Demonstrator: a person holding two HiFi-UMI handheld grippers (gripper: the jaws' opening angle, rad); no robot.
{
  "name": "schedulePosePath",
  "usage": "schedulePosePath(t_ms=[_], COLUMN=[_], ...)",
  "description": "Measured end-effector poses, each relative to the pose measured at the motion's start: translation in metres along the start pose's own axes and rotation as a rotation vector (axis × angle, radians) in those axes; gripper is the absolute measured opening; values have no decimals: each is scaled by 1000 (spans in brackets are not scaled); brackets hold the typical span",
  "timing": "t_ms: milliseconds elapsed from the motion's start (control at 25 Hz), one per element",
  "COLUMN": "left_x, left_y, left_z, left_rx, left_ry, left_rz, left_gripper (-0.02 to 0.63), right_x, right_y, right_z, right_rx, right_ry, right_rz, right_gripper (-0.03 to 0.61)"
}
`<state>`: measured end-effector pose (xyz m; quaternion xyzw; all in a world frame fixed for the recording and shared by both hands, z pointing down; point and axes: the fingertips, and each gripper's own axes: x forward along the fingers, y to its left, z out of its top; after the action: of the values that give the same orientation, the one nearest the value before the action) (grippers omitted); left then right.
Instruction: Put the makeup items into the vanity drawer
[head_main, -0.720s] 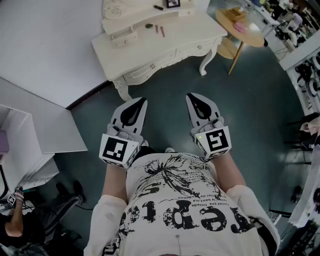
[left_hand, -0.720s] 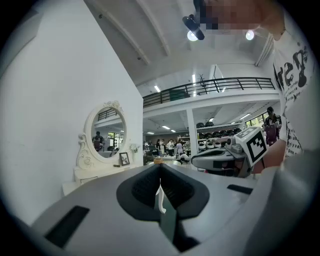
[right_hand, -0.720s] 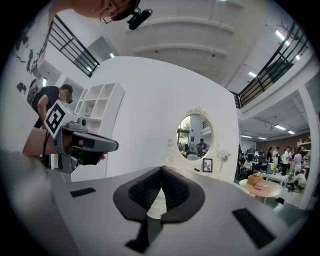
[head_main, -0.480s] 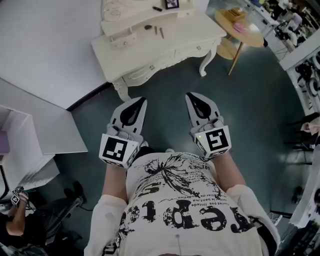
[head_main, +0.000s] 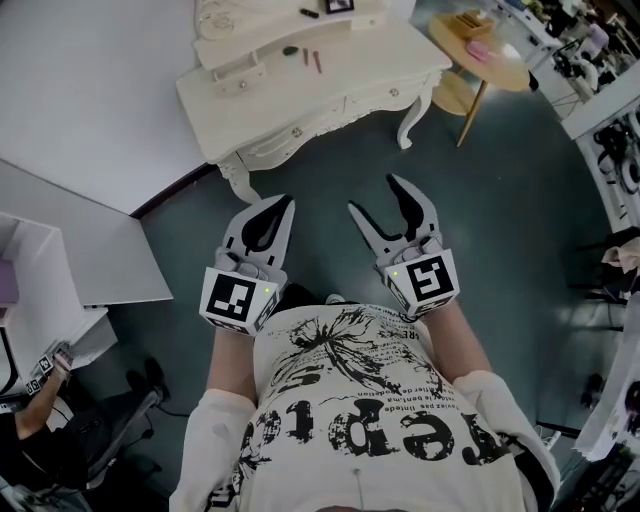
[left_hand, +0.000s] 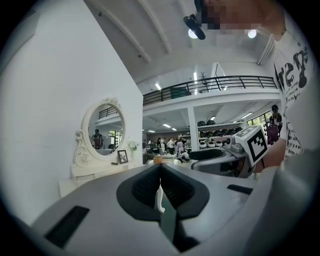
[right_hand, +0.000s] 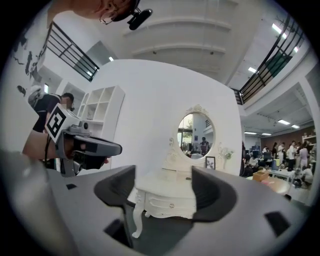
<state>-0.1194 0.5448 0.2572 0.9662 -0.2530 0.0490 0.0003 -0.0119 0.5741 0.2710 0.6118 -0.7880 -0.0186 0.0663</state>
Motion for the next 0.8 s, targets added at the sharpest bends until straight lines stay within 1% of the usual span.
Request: schedulePosePath(t_ms=[40,80,200,360,480,640,800], left_x=[3,5,14,28,49,96,156], left_y=[-1,-1,6,31,63,129,177], left_z=[-1,-3,-9,-19,-27,-45,-31], left_rx=[-3,-6,-13,-39,-46,-65,-69], left_ry=[5,10,28,43,46,50,33], left_rz=[2,5,16,52,61,52,29], left_gripper=[14,14,14,14,14,14,14], right_x=[3,5,19,46,82,156,216], right_y=[-4,-9,-29,-48,-62,-84,-129], right_z=[-1,-2,-8,-21,-29,-46,-47], right_rx=[3,2,5,39,44,46,58], right_ry=[3,2,7,49,62,92,132], right_rz=[5,0,-31,-24,-22,-31,-41], right_gripper=[407,451,516,522,520,520,518])
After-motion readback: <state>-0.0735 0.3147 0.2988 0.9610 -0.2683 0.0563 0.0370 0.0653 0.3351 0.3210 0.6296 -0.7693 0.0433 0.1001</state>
